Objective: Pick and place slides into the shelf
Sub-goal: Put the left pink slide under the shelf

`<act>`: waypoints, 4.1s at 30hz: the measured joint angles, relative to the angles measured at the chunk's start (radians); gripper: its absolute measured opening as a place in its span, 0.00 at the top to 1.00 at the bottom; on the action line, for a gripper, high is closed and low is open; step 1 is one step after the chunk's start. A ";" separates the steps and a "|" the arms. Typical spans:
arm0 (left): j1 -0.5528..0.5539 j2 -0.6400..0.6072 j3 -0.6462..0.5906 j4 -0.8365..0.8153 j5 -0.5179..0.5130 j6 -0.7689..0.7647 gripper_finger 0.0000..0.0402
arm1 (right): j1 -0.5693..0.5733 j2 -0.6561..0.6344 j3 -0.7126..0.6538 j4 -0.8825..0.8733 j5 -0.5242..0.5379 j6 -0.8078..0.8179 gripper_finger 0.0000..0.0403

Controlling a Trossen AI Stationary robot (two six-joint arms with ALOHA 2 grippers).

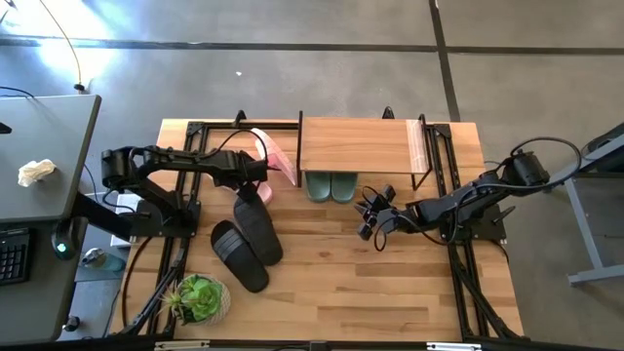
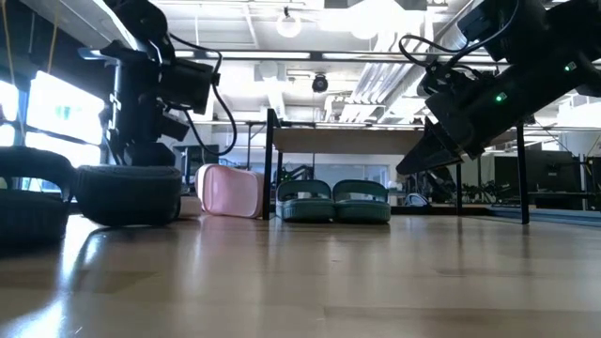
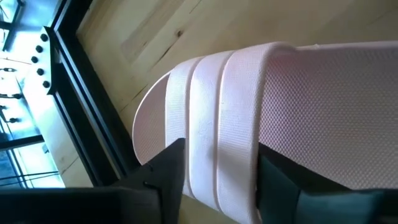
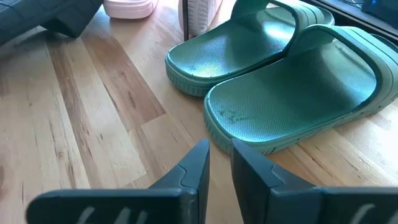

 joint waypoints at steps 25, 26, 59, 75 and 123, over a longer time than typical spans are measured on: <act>-0.032 -0.045 0.110 -0.125 -0.067 -0.022 0.99 | 0.000 0.000 0.000 -0.002 -0.006 0.000 0.86; -0.042 -0.056 0.122 -0.138 -0.080 -0.034 0.99 | 0.000 0.000 0.000 -0.004 -0.006 0.000 0.86; -0.422 -0.167 0.463 -0.467 -0.432 -0.266 1.00 | 0.000 0.000 0.000 -0.017 -0.004 0.000 0.86; -0.800 -0.167 0.714 -0.016 -0.431 0.196 1.00 | 0.000 -0.123 0.000 0.023 -0.053 -0.075 0.86; -0.656 0.887 0.933 1.180 -0.104 1.186 1.00 | 0.438 -0.900 0.000 -0.262 0.018 -0.132 0.86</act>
